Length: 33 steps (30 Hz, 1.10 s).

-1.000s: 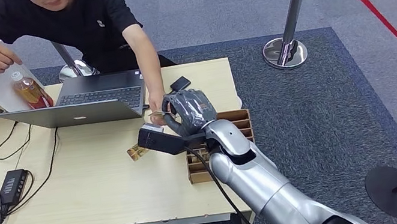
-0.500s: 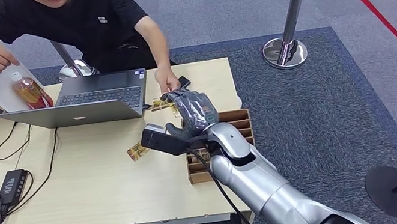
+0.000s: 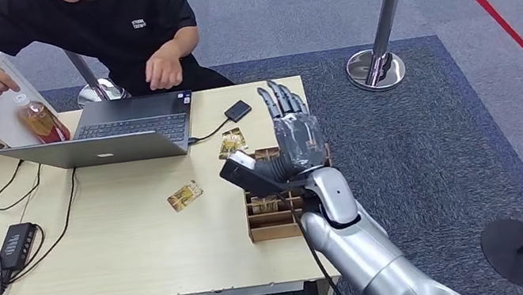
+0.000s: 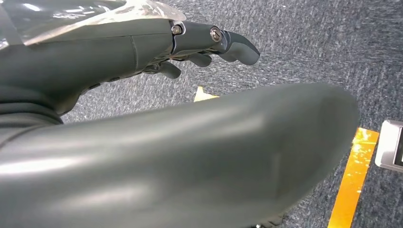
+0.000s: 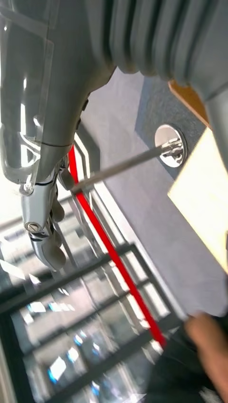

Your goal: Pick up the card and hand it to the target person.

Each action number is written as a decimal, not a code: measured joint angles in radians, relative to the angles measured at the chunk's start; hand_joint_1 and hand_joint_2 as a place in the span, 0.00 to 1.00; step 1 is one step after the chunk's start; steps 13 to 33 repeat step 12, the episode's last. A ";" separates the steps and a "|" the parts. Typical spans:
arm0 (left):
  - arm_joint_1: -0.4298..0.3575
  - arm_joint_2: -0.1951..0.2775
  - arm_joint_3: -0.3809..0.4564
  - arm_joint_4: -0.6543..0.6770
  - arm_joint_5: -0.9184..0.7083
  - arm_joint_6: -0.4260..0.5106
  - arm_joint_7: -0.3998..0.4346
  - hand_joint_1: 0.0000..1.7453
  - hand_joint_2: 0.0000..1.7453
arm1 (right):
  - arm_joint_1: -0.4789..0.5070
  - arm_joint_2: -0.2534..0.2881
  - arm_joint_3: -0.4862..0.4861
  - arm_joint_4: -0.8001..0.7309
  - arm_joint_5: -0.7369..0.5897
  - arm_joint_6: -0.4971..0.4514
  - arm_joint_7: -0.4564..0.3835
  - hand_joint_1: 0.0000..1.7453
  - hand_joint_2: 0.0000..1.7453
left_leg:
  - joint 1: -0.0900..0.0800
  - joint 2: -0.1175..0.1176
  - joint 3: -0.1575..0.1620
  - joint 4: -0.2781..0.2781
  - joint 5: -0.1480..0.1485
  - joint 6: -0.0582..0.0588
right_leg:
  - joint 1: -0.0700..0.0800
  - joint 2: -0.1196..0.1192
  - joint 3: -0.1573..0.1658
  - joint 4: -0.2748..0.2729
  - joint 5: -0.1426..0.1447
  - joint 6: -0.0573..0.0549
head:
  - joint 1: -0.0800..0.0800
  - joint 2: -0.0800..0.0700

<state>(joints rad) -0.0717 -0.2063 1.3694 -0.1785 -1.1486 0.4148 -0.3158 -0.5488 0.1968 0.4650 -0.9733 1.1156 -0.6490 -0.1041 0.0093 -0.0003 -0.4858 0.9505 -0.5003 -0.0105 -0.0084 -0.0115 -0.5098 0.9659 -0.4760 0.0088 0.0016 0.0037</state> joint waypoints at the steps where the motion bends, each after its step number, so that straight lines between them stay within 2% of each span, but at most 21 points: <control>1: 0.001 0.000 0.000 0.000 0.004 -0.001 -0.002 0.00 0.00 | 0.027 -0.012 -0.026 -0.027 -0.011 -0.019 -0.015 0.00 0.00 | 0.000 0.000 0.000 0.000 0.000 0.000 | 0.000 0.000 0.000 0.000 0.000 0.000 | 0.000 0.000; 3: 0.002 -0.002 0.001 0.000 0.010 -0.003 -0.008 0.00 0.00 | 0.086 -0.030 -0.100 -0.084 -0.038 -0.040 -0.079 0.00 0.00 | 0.000 0.000 0.000 0.000 0.000 0.000 | 0.000 0.000 0.000 0.000 0.000 0.000 | 0.000 0.000; 7: 0.005 -0.004 0.008 0.000 0.031 -0.003 -0.023 0.00 0.00 | 0.184 -0.024 -0.365 -0.178 -0.145 -0.048 -0.318 0.00 0.00 | 0.000 -0.001 -0.001 0.000 0.000 0.000 | -0.001 0.000 0.000 -0.001 0.000 0.000 | 0.000 0.000; 11: 0.007 -0.007 0.025 0.000 0.060 -0.003 -0.040 0.00 0.00 | 0.245 -0.015 -0.685 -0.202 -0.398 -0.049 -0.489 0.00 0.00 | -0.001 -0.001 -0.001 0.000 -0.001 0.001 | -0.001 0.000 0.000 -0.001 0.000 0.000 | 0.000 0.000; 12: 0.007 -0.007 0.028 0.000 0.063 -0.003 -0.042 0.00 0.00 | 0.253 -0.015 -0.725 -0.201 -0.440 -0.049 -0.507 0.00 0.00 | -0.001 -0.001 -0.001 0.000 -0.001 0.001 | -0.001 0.000 0.000 -0.001 0.000 0.000 | 0.000 0.000; 33: 0.007 -0.007 0.028 0.000 0.063 -0.003 -0.042 0.00 0.00 | 0.253 -0.015 -0.725 -0.201 -0.440 -0.049 -0.507 0.00 0.00 | -0.001 -0.001 -0.001 0.000 -0.001 0.001 | -0.001 0.000 0.000 -0.001 0.000 0.000 | 0.000 0.000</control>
